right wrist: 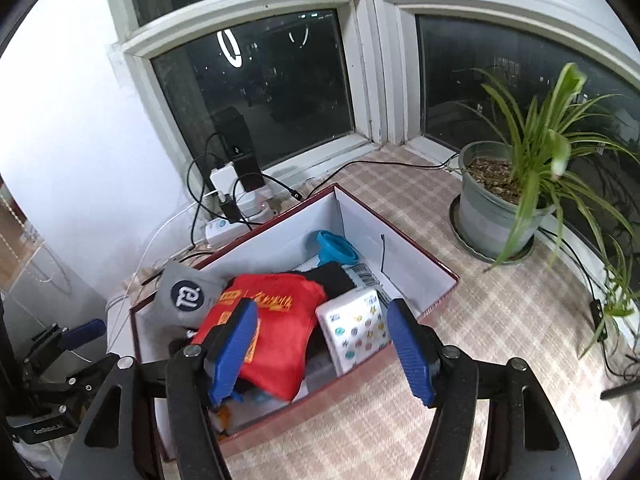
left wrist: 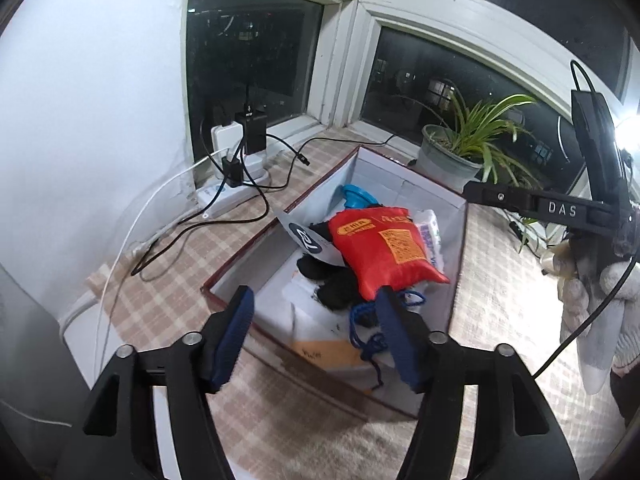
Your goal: Organize soft objects
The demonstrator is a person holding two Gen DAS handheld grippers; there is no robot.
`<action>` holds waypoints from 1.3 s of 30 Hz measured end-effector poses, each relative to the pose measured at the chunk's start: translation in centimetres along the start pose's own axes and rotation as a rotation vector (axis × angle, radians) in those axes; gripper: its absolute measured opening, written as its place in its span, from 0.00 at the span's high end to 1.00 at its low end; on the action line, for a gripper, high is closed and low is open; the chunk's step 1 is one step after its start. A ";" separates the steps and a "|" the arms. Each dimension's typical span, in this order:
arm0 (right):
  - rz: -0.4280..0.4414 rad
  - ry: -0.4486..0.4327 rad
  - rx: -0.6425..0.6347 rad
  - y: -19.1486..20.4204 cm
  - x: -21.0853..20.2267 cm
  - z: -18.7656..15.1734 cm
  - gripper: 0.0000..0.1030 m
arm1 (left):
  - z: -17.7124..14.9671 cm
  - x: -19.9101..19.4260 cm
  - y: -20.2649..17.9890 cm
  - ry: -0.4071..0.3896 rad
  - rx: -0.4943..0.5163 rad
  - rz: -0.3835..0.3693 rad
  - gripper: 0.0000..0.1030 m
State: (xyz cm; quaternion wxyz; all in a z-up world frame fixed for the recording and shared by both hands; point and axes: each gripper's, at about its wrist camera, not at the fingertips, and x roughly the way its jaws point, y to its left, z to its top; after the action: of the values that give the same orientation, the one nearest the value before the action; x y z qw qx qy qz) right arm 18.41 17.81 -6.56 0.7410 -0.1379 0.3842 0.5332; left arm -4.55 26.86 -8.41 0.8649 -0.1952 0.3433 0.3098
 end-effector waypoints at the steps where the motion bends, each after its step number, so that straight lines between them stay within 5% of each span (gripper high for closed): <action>1: -0.001 -0.008 0.000 0.2 -0.7 -0.4 0.37 | -0.1 -0.3 -0.1 -0.002 -0.001 -0.002 0.33; 14: -0.051 -0.080 -0.008 2.6 -8.1 -5.5 0.24 | -1.9 -6.0 -2.0 -0.045 -0.005 0.016 0.22; 26: -0.179 -0.139 -0.022 4.6 -14.5 -10.5 0.18 | -3.9 -9.9 -4.8 -0.073 0.029 0.053 0.22; 39: -0.217 -0.191 -0.012 4.1 -17.8 -12.8 0.18 | -5.5 -11.2 -8.0 -0.079 0.037 0.066 0.22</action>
State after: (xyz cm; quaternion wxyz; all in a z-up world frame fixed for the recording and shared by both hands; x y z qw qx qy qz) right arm 6.91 -0.67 -1.50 0.8268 -0.1317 0.2914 0.4628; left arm -8.21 13.49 -3.24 0.8706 -0.1556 0.3208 0.3390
